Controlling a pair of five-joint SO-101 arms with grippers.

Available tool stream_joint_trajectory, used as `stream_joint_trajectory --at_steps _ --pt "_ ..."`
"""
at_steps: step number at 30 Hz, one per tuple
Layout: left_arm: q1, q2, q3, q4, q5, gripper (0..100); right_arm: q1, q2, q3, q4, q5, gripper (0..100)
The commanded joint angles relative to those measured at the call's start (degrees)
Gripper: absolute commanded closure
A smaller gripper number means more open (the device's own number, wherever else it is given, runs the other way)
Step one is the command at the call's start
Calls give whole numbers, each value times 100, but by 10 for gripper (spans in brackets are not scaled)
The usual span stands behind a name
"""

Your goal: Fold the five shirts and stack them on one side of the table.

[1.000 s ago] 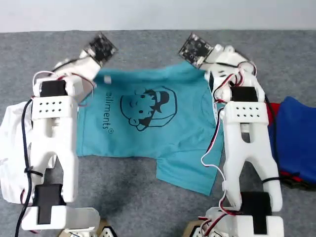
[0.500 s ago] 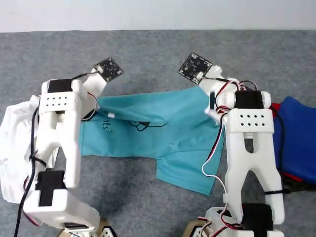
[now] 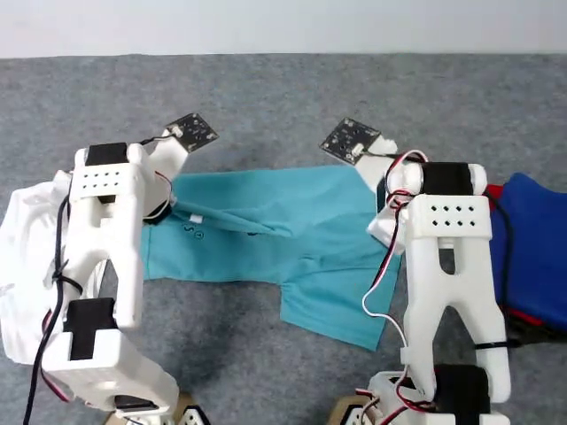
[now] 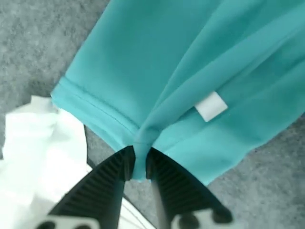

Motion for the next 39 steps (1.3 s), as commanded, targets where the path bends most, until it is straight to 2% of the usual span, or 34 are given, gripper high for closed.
stream_joint_trajectory --at_steps 1,10,33,35,39 --pt "-88 -26 -180 237 -237 995 -48 -286 -316 400 -255 987" --pt "-105 -26 -171 642 -598 994 -48 -242 -281 1402 -484 987" --pt "-343 -18 -163 888 -756 967 -145 -286 1064 1464 -642 986" --pt "-360 -18 -154 1002 -870 966 -127 -286 1073 1464 -651 956" --pt "-378 -44 -119 1292 -941 935 -92 -286 1064 1473 -1064 822"
